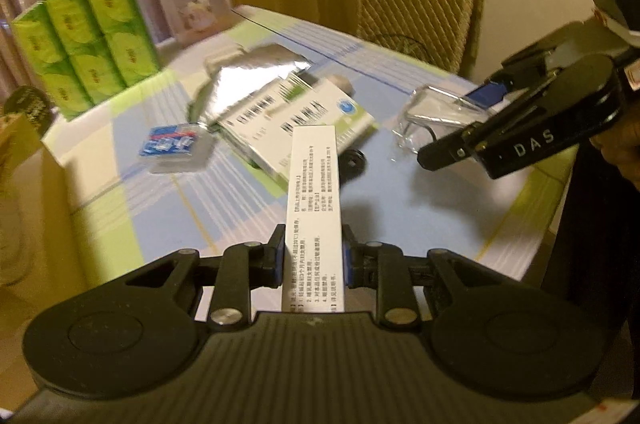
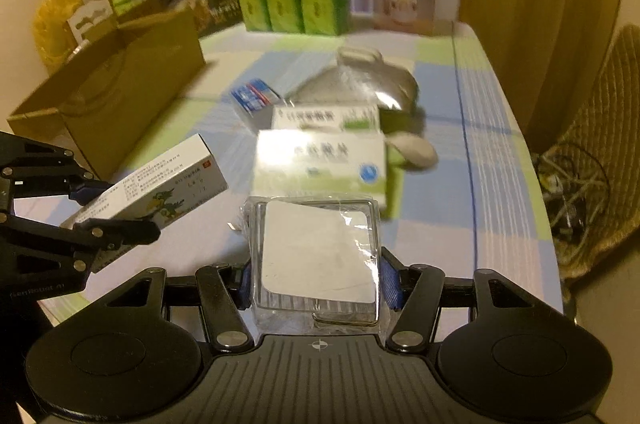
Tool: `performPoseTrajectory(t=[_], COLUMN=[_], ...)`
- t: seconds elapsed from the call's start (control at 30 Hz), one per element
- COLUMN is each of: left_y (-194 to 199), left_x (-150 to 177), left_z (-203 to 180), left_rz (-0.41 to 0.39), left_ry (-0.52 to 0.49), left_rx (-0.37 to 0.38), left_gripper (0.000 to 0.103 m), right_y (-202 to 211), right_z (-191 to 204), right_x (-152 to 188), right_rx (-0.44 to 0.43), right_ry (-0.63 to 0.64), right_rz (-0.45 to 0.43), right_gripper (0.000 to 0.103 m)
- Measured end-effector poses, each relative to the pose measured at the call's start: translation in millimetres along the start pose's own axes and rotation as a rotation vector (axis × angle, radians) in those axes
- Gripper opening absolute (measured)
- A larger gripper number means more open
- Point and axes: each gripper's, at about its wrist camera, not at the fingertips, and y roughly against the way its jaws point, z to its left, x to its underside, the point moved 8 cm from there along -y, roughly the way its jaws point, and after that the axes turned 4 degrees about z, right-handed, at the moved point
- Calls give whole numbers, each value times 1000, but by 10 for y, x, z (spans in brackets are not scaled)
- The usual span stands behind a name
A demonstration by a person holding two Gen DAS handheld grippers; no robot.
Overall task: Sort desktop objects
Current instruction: 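Carry the white box with the left gripper while the right gripper carries the pad toward the cardboard box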
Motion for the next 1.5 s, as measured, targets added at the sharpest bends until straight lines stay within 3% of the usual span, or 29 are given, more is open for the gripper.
performPoseTrajectory(t=[0.37, 0.63, 0.8, 1.1, 1.5], left_y=[806, 1348, 1479, 1412, 1049], left_x=[-67, 218, 456, 684, 815], left_z=[946, 1810, 2341, 3030, 3272], left_rz=[-70, -82, -63, -53, -40], left_ry=[141, 227, 276, 370, 420], left_rx=[-179, -322, -390, -416, -386], left_gripper=[22, 22, 22, 22, 22], right_y=[5, -179, -405, -933, -1310], right_z=[943, 1803, 2267, 2864, 2975], right_x=[-815, -1422, -1742, -1980, -1904], right_rx=[-146, -262, -316, -334, -327], right_ry=[104, 200, 234, 325, 345], right_rz=[-113, -148, -146, -117, -56], right_gripper=[55, 55, 55, 55, 55])
